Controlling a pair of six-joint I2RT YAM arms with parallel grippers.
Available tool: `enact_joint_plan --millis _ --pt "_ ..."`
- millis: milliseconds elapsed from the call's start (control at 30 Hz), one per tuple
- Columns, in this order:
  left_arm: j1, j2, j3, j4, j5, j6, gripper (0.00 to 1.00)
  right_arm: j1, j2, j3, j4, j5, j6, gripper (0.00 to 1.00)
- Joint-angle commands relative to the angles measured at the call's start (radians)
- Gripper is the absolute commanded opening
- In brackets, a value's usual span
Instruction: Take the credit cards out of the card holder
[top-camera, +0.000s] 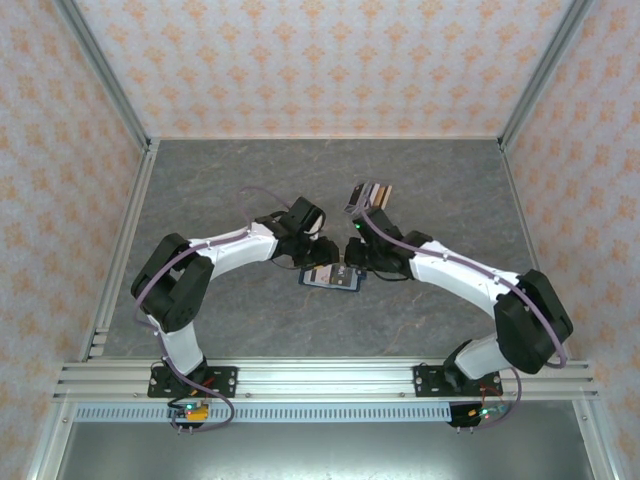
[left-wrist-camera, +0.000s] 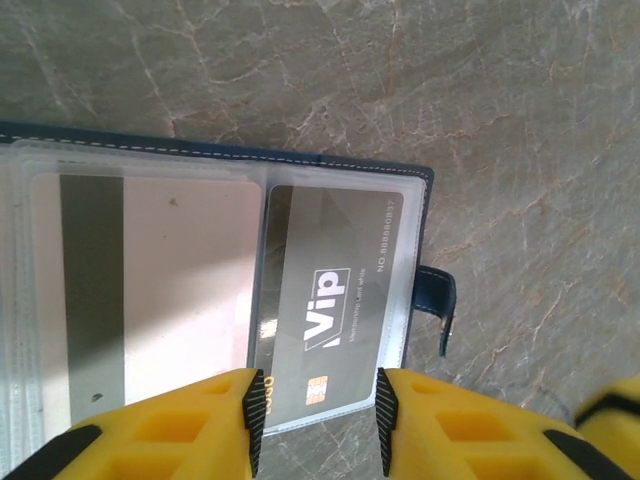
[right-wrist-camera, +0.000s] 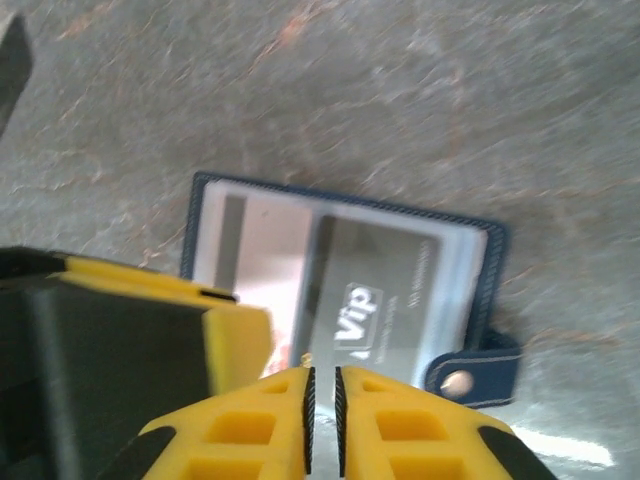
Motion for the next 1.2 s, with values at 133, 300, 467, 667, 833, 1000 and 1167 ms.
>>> enact_joint_plan --millis 133,300,467,667,833,1000,1167 --pt "0.025 -0.024 -0.058 0.024 -0.018 0.017 0.32 0.050 0.058 -0.013 -0.022 0.019 0.123 0.12" --pt "0.025 -0.016 -0.093 0.079 0.026 -0.002 0.31 0.057 0.107 -0.006 -0.014 0.020 0.128 0.12" --pt "0.025 -0.016 -0.115 0.131 0.060 -0.027 0.30 0.057 0.154 0.016 -0.043 0.064 0.123 0.12" --pt "0.025 -0.002 -0.113 0.153 0.079 -0.043 0.29 0.056 0.187 0.020 -0.066 0.107 0.136 0.13" --pt "0.025 -0.002 -0.113 0.157 0.076 -0.046 0.29 0.054 0.186 0.007 -0.062 0.121 0.128 0.16" --pt "0.025 0.010 -0.111 0.155 0.081 -0.044 0.29 0.052 0.216 0.009 -0.055 0.111 0.124 0.17" --pt "0.024 0.025 -0.117 0.162 0.083 -0.049 0.29 0.051 0.239 0.007 -0.055 0.114 0.124 0.21"
